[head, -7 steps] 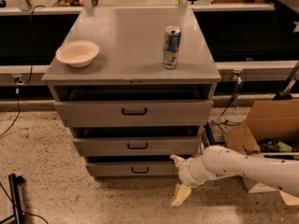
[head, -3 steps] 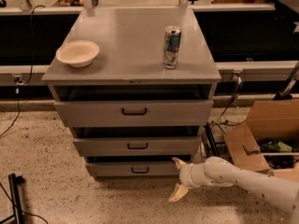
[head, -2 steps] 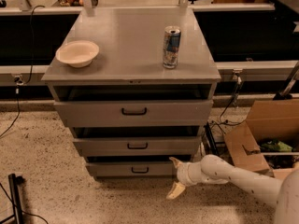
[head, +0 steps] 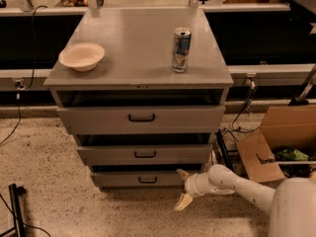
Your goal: Open bottom drawer
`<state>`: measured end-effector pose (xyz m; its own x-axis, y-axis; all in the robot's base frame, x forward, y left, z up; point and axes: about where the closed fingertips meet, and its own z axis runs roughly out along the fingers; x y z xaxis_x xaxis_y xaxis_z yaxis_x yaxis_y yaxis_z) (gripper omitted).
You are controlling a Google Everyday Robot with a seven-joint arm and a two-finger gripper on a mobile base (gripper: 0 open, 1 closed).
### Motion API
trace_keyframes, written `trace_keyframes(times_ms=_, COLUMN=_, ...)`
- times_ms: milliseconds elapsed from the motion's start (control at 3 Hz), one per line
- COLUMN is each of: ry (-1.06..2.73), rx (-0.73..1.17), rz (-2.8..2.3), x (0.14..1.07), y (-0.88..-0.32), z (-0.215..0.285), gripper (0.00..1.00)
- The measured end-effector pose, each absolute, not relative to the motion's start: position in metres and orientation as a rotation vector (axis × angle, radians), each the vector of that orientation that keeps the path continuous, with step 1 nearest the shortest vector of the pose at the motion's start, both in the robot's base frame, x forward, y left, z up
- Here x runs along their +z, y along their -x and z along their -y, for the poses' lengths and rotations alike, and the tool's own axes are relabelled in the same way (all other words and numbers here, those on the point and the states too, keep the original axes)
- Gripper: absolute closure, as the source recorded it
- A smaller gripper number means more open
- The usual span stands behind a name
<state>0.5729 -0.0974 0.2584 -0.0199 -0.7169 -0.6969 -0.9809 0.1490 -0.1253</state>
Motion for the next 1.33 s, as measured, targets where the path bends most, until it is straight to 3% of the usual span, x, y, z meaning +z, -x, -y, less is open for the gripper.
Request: trace_keyframes(times_ms=1333, ry=1.602, rx=0.515, rz=-1.889, x=0.216, y=-0.611, z=0.125, gripper=0.0)
